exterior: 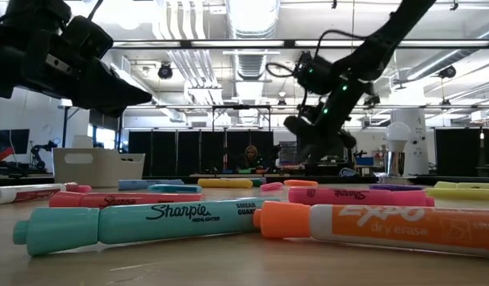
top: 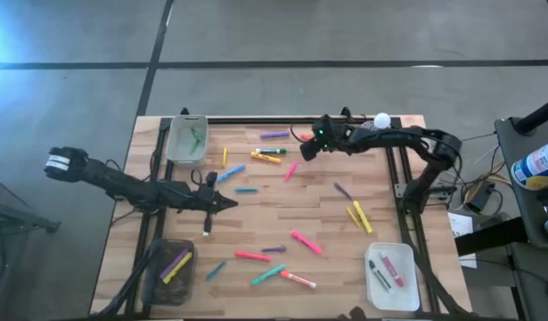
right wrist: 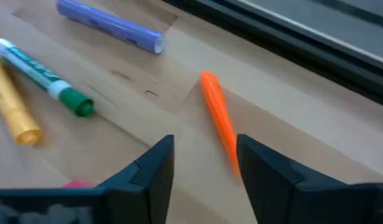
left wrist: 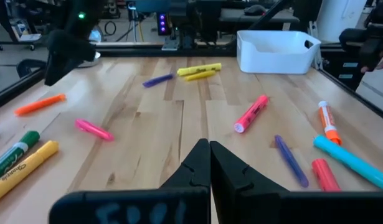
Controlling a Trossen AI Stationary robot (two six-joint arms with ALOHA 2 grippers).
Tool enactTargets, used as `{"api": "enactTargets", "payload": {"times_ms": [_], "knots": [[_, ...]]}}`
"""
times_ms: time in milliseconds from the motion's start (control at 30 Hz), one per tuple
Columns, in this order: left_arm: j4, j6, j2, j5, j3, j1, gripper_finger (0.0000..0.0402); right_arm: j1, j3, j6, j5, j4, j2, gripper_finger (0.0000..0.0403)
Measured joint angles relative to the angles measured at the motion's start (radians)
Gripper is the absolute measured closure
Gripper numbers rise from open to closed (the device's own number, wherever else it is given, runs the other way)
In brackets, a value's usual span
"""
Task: Pick & Place Markers
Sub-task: Put the orange pen into the gray bin
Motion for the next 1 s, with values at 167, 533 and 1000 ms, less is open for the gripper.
{"api": "enactTargets", "payload": {"times_ms": [167,533,1000], "knots": [[-0.001,0.000,0.008,-0.001,0.000,0.000,0.0402,-0.001,0.049,-0.027,-0.005,0.001,0.088,0.0226],[0.000,-0.005,0.008,-0.001,0.000,0.000,0.0402,-0.021,0.065,-0.030,0.000,-0.014,0.164,0.0267],[0.001,-0.007,0.008,-0.005,0.000,0.001,0.0402,-0.019,0.115,0.115,0.044,-0.010,0.145,0.0249]]}}
